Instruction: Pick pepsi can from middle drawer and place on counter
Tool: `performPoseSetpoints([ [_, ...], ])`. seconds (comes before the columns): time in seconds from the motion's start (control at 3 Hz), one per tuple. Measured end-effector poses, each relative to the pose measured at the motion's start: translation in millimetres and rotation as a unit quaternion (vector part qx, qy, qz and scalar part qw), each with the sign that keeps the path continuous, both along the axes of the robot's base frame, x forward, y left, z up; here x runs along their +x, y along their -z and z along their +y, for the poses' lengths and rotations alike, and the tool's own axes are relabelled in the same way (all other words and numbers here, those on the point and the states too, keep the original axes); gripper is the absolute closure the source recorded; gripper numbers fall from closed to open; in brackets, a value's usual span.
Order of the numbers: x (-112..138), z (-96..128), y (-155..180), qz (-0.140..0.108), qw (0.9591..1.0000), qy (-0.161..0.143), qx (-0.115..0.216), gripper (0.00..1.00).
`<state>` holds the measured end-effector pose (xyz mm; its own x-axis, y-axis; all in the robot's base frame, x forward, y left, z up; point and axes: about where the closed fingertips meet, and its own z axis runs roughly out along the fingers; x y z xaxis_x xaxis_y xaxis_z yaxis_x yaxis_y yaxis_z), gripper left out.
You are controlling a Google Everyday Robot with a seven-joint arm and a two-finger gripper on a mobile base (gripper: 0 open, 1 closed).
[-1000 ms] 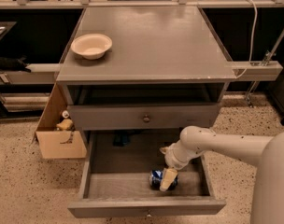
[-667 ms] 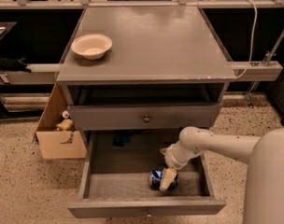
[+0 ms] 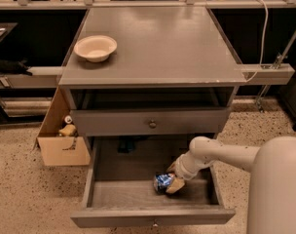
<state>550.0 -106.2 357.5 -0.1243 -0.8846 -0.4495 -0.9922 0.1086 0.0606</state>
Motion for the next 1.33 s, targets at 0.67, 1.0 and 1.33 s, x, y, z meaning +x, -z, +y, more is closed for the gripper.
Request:
performPoseSetpoints([
  [0.67,-2,-2,4,0.002,1.0000,0.000,-0.004,0.85],
  [1.0,-7,-3,-57,-0.046,0.9989,-0.006,0.007,1.00],
  [1.33,-5,-9,-134,-0.103,0.9945,-0.009,0.011,1.00],
])
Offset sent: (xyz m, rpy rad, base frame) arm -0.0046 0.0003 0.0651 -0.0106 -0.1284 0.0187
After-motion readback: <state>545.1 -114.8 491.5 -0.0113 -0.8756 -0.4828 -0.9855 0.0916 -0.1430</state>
